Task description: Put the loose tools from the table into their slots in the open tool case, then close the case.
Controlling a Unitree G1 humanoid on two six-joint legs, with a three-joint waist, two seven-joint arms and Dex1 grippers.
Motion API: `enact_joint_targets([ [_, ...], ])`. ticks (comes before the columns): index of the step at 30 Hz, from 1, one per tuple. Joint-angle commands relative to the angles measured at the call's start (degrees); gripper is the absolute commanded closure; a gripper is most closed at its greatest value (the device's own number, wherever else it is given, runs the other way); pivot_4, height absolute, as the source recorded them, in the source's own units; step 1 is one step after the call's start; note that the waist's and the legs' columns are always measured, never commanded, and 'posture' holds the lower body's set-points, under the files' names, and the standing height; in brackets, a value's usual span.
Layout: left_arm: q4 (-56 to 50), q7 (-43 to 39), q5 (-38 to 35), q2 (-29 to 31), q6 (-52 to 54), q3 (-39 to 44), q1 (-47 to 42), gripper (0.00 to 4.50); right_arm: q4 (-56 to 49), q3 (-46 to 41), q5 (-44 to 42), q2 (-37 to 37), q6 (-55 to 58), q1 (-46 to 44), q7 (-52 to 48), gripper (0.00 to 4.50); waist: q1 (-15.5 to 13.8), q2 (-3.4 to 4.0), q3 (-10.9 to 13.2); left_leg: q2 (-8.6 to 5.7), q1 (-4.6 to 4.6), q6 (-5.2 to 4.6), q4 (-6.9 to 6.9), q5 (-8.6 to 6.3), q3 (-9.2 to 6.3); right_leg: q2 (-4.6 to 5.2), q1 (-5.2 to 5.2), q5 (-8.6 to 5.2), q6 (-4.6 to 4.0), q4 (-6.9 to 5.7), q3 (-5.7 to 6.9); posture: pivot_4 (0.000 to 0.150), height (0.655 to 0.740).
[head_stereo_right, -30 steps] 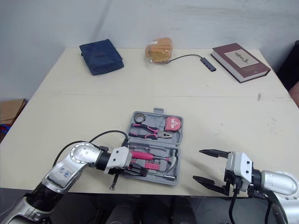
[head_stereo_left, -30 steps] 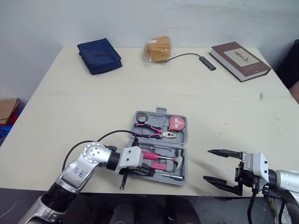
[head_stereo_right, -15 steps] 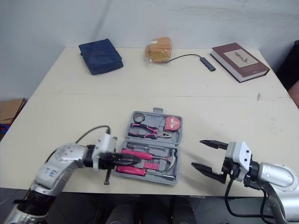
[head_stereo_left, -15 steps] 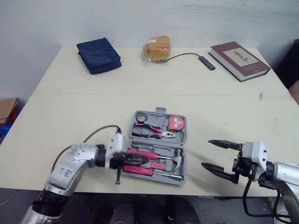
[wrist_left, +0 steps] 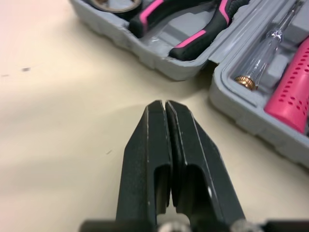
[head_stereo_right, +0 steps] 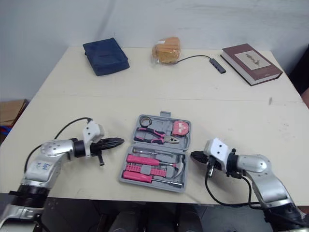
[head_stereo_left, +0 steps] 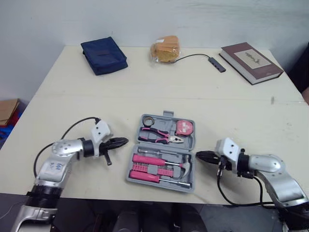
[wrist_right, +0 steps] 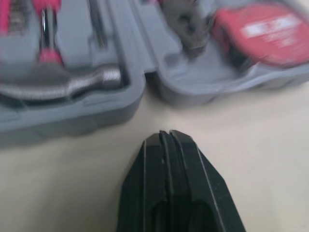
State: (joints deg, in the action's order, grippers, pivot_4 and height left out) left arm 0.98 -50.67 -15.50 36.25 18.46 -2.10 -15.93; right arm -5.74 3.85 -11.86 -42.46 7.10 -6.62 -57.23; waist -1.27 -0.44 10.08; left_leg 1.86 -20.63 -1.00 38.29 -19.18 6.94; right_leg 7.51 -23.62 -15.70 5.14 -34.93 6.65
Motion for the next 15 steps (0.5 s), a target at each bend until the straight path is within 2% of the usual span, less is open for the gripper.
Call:
enact_joint_targets([
  [1, -2.83, 2.17, 0.27, -2.32, 1.41, -1.19, -0.03, 4.5, 0.52, 1.55, 1.07, 1.64, 1.08, -1.64, 1.02, 4.41, 0.13, -0.05, 0.01, 0.01, 0.0, 0.0, 0.01, 0.0, 0.0, -0.02, 0.01, 0.0, 0.01, 0.01, 0.01, 0.15, 0.74],
  [8, -4.97, 2.99, 0.17, -4.43, 2.61, -2.36, 0.56, 4.5, 1.05, 2.4, 1.07, 4.45, 2.33, -4.86, 2.12, 4.41, 0.76, -0.1, 0.04, 0.04, 0.07, 0.08, 0.02, 0.06, -0.02, 0.04, 0.01, 0.01, 0.01, -0.07, 0.0, 0.15, 0.74],
  [15, -2.79, 5.47, 1.6, -4.69, 3.19, -1.16, -0.38, 4.5, 7.12, 3.89, 3.56, 7.12, 2.34, -12.13, 2.65, 4.41, 1.51, -0.09, 0.04, 0.06, 0.07, 0.12, 0.01, 0.08, -0.01, 0.08, 0.0, 0.01, 0.01, -0.09, -0.02, 0.15, 0.74],
])
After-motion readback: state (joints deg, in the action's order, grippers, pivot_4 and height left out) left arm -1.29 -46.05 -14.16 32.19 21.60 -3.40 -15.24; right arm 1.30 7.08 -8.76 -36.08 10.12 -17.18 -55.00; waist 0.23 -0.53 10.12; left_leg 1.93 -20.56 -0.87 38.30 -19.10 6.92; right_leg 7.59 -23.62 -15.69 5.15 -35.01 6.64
